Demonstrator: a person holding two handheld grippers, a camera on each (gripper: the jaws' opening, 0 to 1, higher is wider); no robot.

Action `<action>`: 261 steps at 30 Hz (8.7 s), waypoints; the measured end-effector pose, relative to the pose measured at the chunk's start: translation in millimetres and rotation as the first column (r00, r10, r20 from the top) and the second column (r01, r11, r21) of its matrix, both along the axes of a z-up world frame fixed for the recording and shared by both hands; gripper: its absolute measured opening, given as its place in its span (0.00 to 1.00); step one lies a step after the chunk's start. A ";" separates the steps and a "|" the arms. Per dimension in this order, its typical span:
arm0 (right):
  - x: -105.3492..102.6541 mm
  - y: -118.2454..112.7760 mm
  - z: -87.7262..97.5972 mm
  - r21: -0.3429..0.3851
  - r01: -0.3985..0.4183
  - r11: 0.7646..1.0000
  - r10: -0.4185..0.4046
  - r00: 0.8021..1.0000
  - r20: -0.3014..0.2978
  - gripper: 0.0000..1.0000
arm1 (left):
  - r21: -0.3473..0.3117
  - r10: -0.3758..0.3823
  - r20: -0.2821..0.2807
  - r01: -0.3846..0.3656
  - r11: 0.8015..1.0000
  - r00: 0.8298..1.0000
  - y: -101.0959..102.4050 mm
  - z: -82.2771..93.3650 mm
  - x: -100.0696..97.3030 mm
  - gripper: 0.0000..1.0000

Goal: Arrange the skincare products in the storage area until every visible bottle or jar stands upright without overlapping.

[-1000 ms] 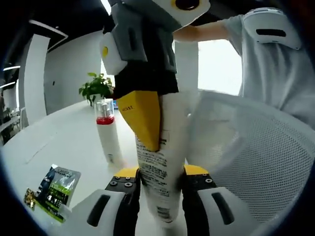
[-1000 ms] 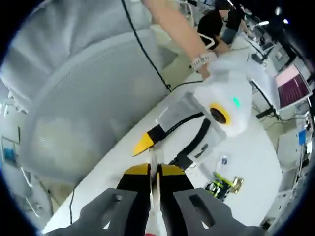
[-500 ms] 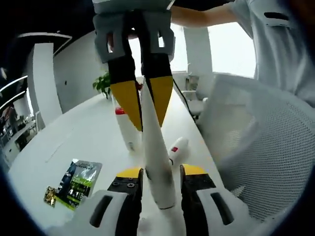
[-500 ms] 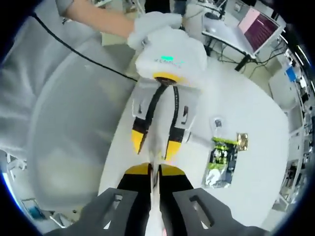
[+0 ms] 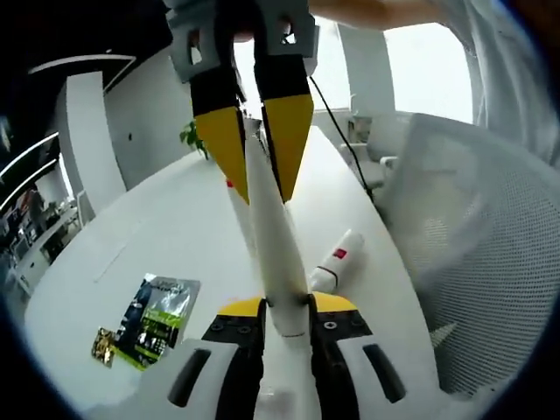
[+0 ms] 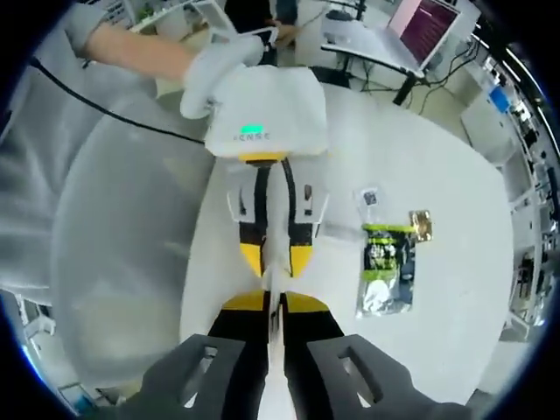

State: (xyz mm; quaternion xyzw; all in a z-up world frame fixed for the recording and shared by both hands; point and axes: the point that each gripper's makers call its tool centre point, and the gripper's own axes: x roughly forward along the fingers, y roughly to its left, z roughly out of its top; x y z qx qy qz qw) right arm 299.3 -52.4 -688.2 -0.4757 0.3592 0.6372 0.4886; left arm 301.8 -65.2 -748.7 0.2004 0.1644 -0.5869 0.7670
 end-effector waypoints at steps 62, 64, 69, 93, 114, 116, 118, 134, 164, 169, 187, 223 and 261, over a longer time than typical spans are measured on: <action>53.2 -55.6 -4.2 0.040 0.081 0.996 -0.080 0.997 -0.023 0.09 | 0.017 0.051 -0.020 -0.050 0.999 0.999 -57.2 -2.1 50.5 0.16; 53.2 -55.5 -5.4 0.044 0.071 0.996 -0.071 0.997 -0.010 0.10 | 0.019 0.053 -0.019 -0.053 0.998 0.998 -57.8 -1.6 49.1 0.17; 53.2 -56.1 -5.4 0.051 0.066 0.997 -0.066 0.998 0.007 0.20 | 0.012 0.053 -0.020 -0.052 0.999 0.998 -56.3 0.3 49.2 0.18; 58.8 -69.8 -1.6 0.116 0.150 0.982 -0.160 0.984 0.080 0.72 | -0.034 0.228 -0.051 -0.230 0.973 0.972 -14.5 36.1 49.0 0.53; 55.4 -92.2 6.5 0.288 0.352 0.891 -0.391 0.916 0.089 0.99 | -0.054 0.364 -0.097 -0.371 0.927 0.926 16.3 52.5 24.3 0.98; 53.1 -93.5 7.9 0.300 0.369 0.879 -0.408 0.910 0.077 0.99 | -0.047 0.369 -0.098 -0.375 0.926 0.924 17.4 52.6 21.8 0.99; 50.7 -94.4 9.0 0.312 0.375 0.873 -0.416 0.906 0.077 0.99 | -0.047 0.370 -0.098 -0.375 0.926 0.924 17.6 53.8 17.8 0.99; 44.6 -107.2 21.6 0.413 0.469 0.781 -0.549 0.830 0.095 1.00 | -0.028 0.428 -0.162 -0.438 0.899 0.889 47.8 52.4 6.4 0.99; -16.6 -104.0 -17.7 0.449 0.612 0.651 -0.694 0.719 0.027 1.00 | -0.069 0.388 -0.152 -0.401 0.913 0.909 63.8 47.0 -31.0 0.99; -24.9 -102.8 -30.8 0.419 0.607 0.675 -0.683 0.729 0.045 1.00 | -0.055 0.382 -0.164 -0.395 0.917 0.909 67.9 40.6 -32.1 0.99; -38.6 -84.6 -69.0 0.350 0.651 0.674 -0.684 0.728 -0.038 0.80 | -0.080 0.421 -0.195 -0.442 0.893 0.886 76.4 31.5 -23.6 0.99; -47.5 -89.9 -140.8 0.123 0.600 0.790 -0.596 0.800 -0.068 0.32 | -0.072 0.451 -0.279 -0.487 0.871 0.848 63.3 13.1 -8.5 0.99; -42.8 -71.7 -136.8 0.169 0.779 0.604 -0.695 0.619 -0.367 0.19 | -0.047 0.422 -0.449 -0.493 0.869 0.787 36.3 10.8 -21.6 0.79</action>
